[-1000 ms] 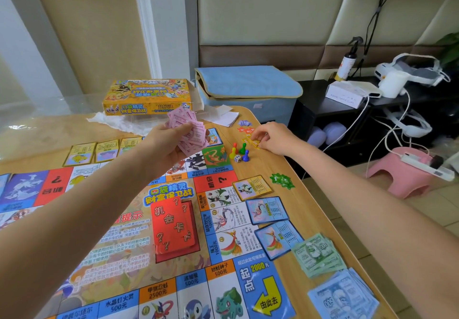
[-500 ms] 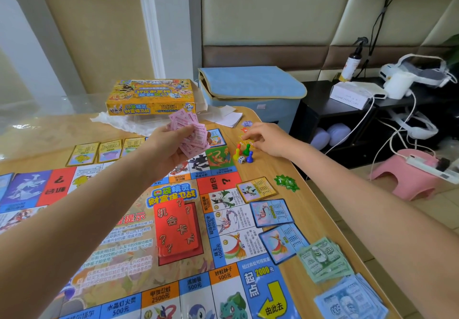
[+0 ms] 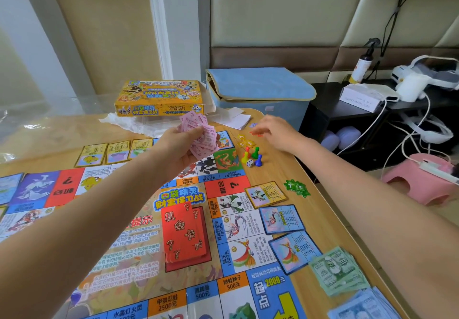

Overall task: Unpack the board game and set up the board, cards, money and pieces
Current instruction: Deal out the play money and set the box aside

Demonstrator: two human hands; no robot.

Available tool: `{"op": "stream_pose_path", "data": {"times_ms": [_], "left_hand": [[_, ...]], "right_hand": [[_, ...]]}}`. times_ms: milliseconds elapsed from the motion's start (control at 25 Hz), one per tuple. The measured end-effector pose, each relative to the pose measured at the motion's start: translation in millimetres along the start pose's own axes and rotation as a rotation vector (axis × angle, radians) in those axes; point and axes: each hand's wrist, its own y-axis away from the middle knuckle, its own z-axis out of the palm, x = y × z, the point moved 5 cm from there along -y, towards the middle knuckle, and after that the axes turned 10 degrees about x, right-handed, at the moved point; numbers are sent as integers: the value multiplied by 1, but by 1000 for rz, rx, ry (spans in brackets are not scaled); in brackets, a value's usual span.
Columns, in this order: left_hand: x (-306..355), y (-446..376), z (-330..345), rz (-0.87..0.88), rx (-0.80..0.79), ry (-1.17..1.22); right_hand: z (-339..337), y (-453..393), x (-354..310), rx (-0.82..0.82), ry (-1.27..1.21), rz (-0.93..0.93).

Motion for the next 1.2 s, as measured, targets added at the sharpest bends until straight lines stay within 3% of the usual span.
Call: {"op": "stream_pose_path", "data": {"times_ms": [280, 440, 680, 960, 1000, 1120, 1200], "left_hand": [[-1, -2, 6, -5, -19, -13], [-3, -2, 11, -4, -23, -7], [0, -5, 2, 3, -2, -26], [0, 5, 8, -5, -2, -34], [2, 8, 9, 0, -10, -30], [5, 18, 12, 17, -15, -15], [3, 23, 15, 31, -13, -36]], "right_hand": [[-10, 31, 19, 0, -135, 17], [-25, 16, 19, 150, -198, 110], [7, -13, 2, -65, -27, 101], [-32, 23, 12, 34, -220, 121], [-42, 34, 9, -20, -212, 77], [-51, 82, 1, -443, 42, -47], [-48, 107, -1, -595, 113, -57]]}}
